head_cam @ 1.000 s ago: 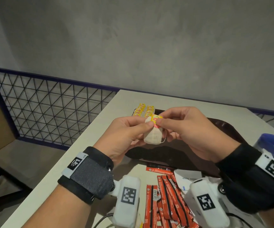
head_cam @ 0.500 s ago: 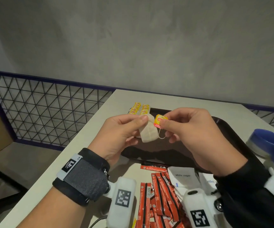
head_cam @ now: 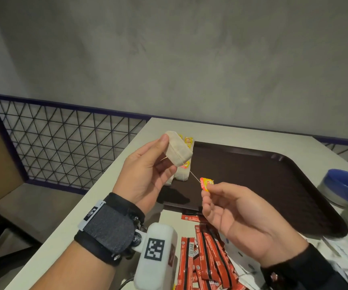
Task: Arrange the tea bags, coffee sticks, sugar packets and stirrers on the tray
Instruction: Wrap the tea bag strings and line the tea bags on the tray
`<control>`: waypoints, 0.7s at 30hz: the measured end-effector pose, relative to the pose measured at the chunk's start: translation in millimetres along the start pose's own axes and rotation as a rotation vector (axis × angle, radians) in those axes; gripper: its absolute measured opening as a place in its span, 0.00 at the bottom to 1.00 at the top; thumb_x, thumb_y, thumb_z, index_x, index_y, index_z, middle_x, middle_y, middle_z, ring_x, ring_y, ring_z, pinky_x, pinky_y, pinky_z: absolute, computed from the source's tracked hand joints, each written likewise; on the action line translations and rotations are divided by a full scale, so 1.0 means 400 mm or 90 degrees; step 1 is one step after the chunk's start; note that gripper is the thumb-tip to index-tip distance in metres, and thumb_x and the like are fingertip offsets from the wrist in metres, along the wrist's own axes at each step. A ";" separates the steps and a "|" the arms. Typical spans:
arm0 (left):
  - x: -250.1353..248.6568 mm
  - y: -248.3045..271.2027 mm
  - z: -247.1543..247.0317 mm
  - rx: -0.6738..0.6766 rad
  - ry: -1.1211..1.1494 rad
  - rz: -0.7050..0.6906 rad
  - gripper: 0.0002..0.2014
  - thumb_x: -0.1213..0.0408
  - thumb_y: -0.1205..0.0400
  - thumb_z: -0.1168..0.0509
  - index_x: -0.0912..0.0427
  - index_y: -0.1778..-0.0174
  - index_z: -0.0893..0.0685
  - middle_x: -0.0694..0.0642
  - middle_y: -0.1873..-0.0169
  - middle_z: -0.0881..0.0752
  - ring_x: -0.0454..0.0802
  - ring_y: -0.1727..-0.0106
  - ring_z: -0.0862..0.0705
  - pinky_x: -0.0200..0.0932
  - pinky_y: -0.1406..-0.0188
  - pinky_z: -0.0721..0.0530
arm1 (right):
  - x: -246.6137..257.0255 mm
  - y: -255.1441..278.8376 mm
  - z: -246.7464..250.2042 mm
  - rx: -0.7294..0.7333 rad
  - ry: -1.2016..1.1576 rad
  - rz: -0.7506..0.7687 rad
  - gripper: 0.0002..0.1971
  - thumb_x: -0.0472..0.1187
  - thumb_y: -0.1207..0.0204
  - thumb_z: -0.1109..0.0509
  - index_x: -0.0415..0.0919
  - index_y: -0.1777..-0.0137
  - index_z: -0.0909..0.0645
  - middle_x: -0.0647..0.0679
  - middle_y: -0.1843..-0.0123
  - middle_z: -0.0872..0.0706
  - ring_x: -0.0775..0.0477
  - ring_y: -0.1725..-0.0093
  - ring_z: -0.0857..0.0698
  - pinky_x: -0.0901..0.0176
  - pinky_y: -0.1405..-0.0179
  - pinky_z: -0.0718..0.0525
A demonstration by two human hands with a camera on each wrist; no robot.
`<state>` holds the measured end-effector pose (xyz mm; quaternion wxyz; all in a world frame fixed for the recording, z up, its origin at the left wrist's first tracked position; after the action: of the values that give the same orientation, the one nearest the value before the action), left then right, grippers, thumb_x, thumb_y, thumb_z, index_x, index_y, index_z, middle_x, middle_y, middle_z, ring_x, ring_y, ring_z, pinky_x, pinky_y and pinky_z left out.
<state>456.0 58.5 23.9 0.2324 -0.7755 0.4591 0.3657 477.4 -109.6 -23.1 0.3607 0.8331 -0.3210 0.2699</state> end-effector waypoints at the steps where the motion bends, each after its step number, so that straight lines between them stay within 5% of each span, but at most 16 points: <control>1: 0.001 0.002 -0.006 0.010 0.003 0.001 0.07 0.58 0.21 0.27 0.54 0.60 0.04 0.55 0.58 0.07 0.54 0.52 0.11 0.36 0.67 0.13 | -0.003 0.001 0.003 -0.005 -0.030 -0.011 0.10 0.27 0.23 0.28 0.25 0.43 0.15 0.36 0.63 0.13 0.47 0.70 0.13 0.59 0.71 0.09; 9: 0.023 0.024 -0.056 0.108 -0.024 0.027 0.08 0.56 0.25 0.28 0.54 0.60 0.05 0.56 0.56 0.07 0.51 0.55 0.09 0.38 0.68 0.12 | -0.009 0.009 0.023 -0.026 -0.142 -0.036 0.06 0.31 0.23 0.30 0.33 0.47 0.17 0.37 0.62 0.14 0.45 0.71 0.14 0.57 0.74 0.12; 14: 0.059 0.040 -0.077 0.172 -0.089 0.096 0.16 0.59 0.27 0.27 0.64 0.48 0.07 0.65 0.52 0.10 0.51 0.61 0.09 0.41 0.69 0.10 | 0.013 0.013 0.033 -0.023 -0.093 -0.001 0.03 0.33 0.21 0.29 0.33 0.51 0.18 0.39 0.64 0.15 0.47 0.71 0.15 0.58 0.76 0.13; 21: 0.087 0.073 -0.114 0.260 -0.188 0.125 0.09 0.65 0.24 0.31 0.61 0.65 0.07 0.57 0.72 0.11 0.44 0.77 0.14 0.36 0.80 0.16 | 0.025 0.014 0.014 0.041 0.013 0.051 0.07 0.31 0.23 0.24 0.32 0.46 0.12 0.39 0.59 0.12 0.50 0.68 0.15 0.59 0.72 0.13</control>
<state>457.3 -5.9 24.3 0.4121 -0.6024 0.5575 0.3955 481.2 -120.3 -17.3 0.3261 0.8277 -0.3417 0.3029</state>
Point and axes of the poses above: each hand's wrist, its own y-axis away from the middle knuckle, its own z-axis out of the back of the hand, x = y × z, the point moved 10 cm from there along -y, towards the middle knuckle
